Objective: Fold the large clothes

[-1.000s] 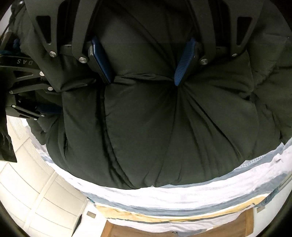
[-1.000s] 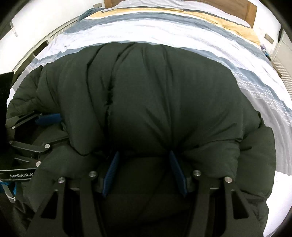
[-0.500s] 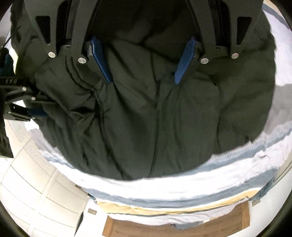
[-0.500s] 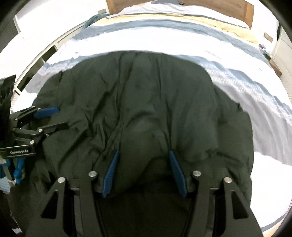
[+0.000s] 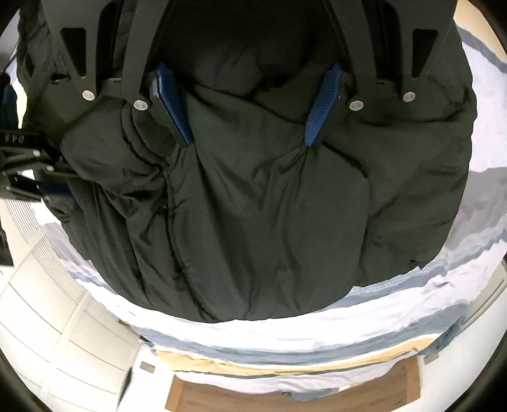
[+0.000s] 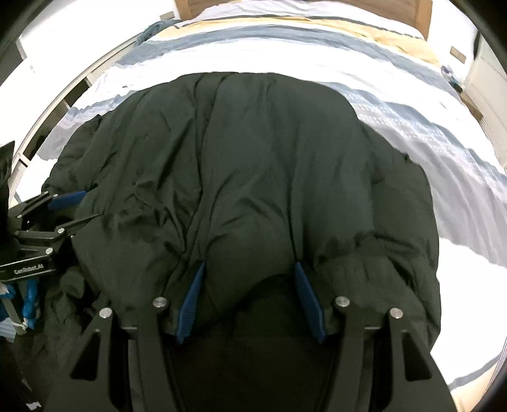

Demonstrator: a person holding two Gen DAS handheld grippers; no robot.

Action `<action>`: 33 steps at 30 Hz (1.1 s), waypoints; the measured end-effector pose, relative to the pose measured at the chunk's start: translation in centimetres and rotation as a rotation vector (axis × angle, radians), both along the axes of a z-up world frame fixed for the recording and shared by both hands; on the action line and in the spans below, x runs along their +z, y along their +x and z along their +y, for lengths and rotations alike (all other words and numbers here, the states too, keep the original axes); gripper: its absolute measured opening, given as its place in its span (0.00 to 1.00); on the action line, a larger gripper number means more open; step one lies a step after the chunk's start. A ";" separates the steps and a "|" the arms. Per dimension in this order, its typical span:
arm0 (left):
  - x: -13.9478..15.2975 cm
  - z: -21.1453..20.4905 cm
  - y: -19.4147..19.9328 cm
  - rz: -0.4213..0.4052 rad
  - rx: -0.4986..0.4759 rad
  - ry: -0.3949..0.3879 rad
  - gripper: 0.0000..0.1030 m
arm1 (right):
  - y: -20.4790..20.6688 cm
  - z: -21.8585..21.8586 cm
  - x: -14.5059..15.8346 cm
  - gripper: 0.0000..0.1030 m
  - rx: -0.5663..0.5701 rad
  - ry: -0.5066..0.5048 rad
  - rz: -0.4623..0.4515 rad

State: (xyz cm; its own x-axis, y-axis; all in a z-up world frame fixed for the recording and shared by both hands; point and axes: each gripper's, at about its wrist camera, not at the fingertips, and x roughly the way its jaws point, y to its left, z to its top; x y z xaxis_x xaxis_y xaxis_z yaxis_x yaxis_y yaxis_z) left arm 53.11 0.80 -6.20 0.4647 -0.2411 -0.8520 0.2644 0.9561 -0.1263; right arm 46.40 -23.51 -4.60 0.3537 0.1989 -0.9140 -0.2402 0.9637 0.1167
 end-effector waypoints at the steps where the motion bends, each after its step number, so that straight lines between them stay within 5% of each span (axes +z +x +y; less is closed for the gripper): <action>1: 0.4 -0.1 -0.1 -0.003 0.007 -0.001 0.70 | -0.2 -0.1 0.1 0.54 -0.010 0.002 0.004; 13: 5.1 0.7 -4.6 -0.044 0.047 0.047 0.79 | -3.9 -0.7 3.0 0.54 -0.106 0.018 0.018; 33: 8.0 2.9 -9.7 -0.022 0.114 0.114 0.85 | -11.6 -2.0 5.1 0.55 -0.154 0.007 0.072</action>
